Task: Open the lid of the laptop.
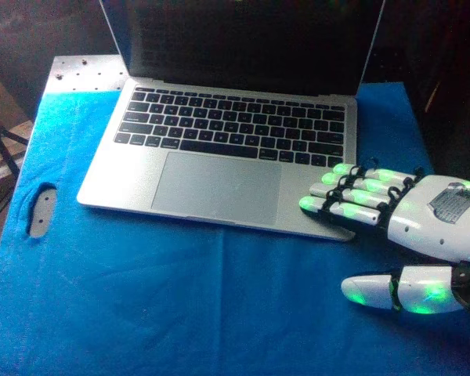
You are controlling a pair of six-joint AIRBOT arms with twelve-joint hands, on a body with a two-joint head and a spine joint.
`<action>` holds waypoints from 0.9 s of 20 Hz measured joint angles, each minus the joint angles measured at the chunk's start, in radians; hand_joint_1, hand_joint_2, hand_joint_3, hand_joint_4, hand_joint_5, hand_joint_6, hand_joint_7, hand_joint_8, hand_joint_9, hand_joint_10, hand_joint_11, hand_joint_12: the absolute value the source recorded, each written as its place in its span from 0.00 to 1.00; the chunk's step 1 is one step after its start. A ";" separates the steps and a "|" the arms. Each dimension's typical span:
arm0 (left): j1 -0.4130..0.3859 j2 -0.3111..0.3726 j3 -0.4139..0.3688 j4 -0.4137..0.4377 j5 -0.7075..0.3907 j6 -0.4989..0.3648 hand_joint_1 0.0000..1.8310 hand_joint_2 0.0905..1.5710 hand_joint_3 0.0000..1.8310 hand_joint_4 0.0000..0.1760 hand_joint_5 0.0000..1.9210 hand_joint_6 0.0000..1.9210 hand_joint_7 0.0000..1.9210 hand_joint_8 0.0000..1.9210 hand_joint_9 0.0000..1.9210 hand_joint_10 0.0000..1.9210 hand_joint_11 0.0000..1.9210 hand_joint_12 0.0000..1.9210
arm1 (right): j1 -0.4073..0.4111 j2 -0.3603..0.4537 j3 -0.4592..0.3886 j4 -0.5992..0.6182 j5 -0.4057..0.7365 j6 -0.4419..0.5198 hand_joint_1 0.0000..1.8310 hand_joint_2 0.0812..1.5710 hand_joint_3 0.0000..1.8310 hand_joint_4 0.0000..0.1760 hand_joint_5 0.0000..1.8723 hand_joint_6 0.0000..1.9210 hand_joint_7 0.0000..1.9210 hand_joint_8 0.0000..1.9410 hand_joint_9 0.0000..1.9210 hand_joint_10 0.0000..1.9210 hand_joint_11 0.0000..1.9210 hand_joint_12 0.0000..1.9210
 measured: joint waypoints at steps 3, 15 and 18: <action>-0.017 -0.049 0.091 0.005 0.032 -0.003 0.44 0.60 0.00 1.00 0.00 0.00 0.00 0.00 0.00 0.00 0.00 0.00 | 0.000 -0.011 0.016 -0.034 0.006 0.036 0.00 0.83 0.00 0.00 0.01 0.00 0.00 0.00 0.00 0.00 0.02 0.01; -0.083 -0.173 0.364 0.159 0.257 -0.022 0.37 0.62 0.00 1.00 0.00 0.00 0.00 0.00 0.00 0.00 0.00 0.00 | 0.025 -0.046 0.048 -0.090 0.009 0.080 0.00 0.84 0.00 0.00 0.00 0.00 0.00 0.00 0.00 0.00 0.00 0.00; -0.088 -0.175 0.393 0.185 0.307 -0.022 0.39 0.61 0.00 1.00 0.00 0.00 0.00 0.00 0.00 0.00 0.00 0.00 | 0.027 -0.045 0.048 -0.091 0.008 0.080 0.00 0.83 0.00 0.00 0.00 0.00 0.00 0.00 0.00 0.00 0.00 0.00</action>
